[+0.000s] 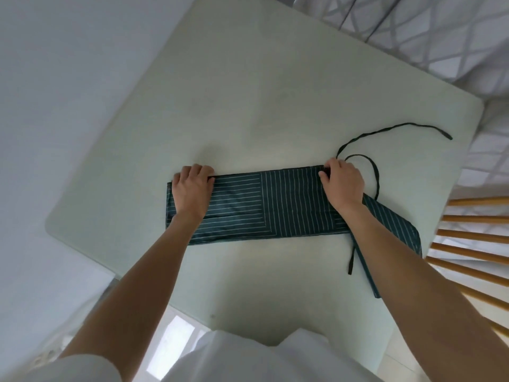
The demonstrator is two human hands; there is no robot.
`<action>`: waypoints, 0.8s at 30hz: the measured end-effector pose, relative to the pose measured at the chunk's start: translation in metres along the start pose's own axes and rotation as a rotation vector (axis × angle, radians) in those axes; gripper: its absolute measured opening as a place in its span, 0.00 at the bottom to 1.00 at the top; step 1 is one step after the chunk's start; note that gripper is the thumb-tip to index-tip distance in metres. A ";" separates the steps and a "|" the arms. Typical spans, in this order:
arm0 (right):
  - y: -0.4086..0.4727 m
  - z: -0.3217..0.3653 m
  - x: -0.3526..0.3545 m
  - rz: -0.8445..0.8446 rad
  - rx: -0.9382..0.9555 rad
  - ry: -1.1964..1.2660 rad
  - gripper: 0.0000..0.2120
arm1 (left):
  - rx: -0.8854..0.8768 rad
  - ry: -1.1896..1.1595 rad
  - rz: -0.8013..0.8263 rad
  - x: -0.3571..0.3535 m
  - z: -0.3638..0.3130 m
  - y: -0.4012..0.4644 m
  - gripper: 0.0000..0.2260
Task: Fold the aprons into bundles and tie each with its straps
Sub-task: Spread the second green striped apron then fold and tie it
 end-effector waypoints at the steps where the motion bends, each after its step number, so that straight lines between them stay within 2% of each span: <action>1: -0.006 -0.001 0.003 -0.015 0.019 0.055 0.13 | -0.021 -0.017 -0.033 0.002 -0.009 -0.001 0.07; 3: -0.030 -0.006 0.014 -0.086 0.081 0.128 0.15 | -0.121 -0.108 -0.091 0.006 -0.037 -0.006 0.07; 5: -0.065 -0.016 0.026 -0.192 0.087 0.148 0.14 | -0.251 -0.224 -0.063 0.007 -0.078 -0.018 0.08; 8: -0.127 -0.043 0.031 -0.258 -0.086 0.100 0.13 | -0.427 -0.315 0.153 -0.005 -0.144 -0.045 0.16; 12: -0.191 -0.074 0.019 -0.097 -0.317 -0.105 0.18 | -0.496 -0.225 0.402 -0.036 -0.191 -0.069 0.27; 14: -0.206 -0.085 0.013 -0.011 -0.376 -0.161 0.18 | -0.504 -0.143 0.457 -0.047 -0.191 -0.070 0.29; 16: -0.214 -0.094 0.013 0.001 -0.375 -0.156 0.14 | -0.542 -0.085 0.477 -0.051 -0.189 -0.072 0.29; 19: -0.209 -0.096 0.027 -0.069 -0.326 -0.059 0.06 | -0.542 -0.084 0.484 -0.046 -0.174 -0.071 0.29; 24: -0.171 -0.106 0.085 -0.264 -0.380 0.178 0.07 | -0.486 -0.070 0.458 -0.034 -0.122 -0.065 0.30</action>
Point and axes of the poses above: each hand's wrist, its own y-axis towards the middle knuckle, its own x-axis out of the back of the hand, z = x × y, the point moved 5 cm from there along y, towards the middle knuckle, and after that the axes turned 8 degrees about -z, right-handed, at the moved point
